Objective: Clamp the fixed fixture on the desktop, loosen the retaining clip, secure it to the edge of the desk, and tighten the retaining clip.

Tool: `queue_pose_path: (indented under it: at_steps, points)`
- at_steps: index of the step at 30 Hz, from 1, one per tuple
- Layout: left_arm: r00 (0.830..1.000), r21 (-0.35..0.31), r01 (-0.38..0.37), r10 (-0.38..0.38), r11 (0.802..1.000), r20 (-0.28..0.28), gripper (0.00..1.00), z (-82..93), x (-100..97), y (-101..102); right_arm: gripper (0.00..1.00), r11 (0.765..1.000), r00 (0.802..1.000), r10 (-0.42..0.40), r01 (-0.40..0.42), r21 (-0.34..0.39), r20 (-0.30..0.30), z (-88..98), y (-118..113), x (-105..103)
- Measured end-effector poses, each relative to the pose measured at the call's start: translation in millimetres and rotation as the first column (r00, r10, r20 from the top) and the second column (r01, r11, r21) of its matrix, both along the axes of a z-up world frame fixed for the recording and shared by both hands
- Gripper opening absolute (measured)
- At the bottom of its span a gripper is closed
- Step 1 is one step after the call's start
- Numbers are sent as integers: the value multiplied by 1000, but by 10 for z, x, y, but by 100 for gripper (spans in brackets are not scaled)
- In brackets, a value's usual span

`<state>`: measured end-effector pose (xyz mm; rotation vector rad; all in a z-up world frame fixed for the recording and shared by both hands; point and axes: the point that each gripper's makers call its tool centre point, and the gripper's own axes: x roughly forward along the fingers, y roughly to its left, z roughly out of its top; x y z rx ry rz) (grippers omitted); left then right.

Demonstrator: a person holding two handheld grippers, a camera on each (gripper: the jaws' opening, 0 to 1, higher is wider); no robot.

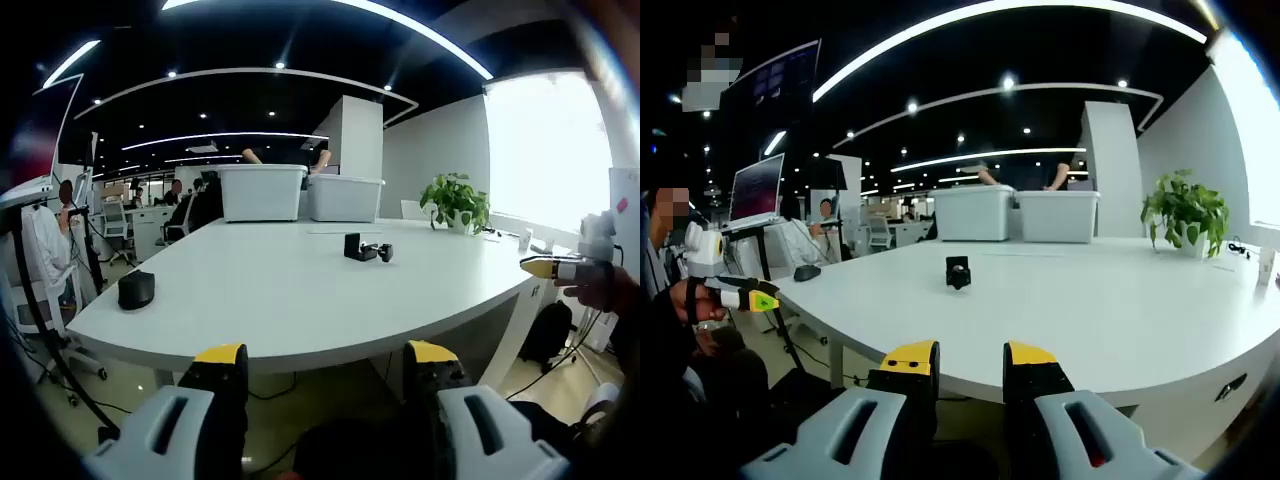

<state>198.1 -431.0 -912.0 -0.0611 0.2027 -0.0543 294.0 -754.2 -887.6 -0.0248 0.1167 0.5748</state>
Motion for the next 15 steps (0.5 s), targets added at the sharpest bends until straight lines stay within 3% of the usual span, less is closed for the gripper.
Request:
queue_pose_path:
  at_steps: [5, 12, 15]
  points:
    - [1000, 9, -4, 4, 1000, -12, 63, -22, -5, 12, 25, 1000, 999, 0, -1, -15, -36, -69, -6, -6]
    - [1000, 7, 1, -1, 1000, -8, 62, -13, -8, 3, 24, 1000, 1000, 19, -19, -18, -16, -36, 46, -28]
    - [1000, 6, 12, -12, 1000, 4, 61, 18, -5, -28, 24, 1000, 999, 18, -19, -19, -35, -62, 48, -26]
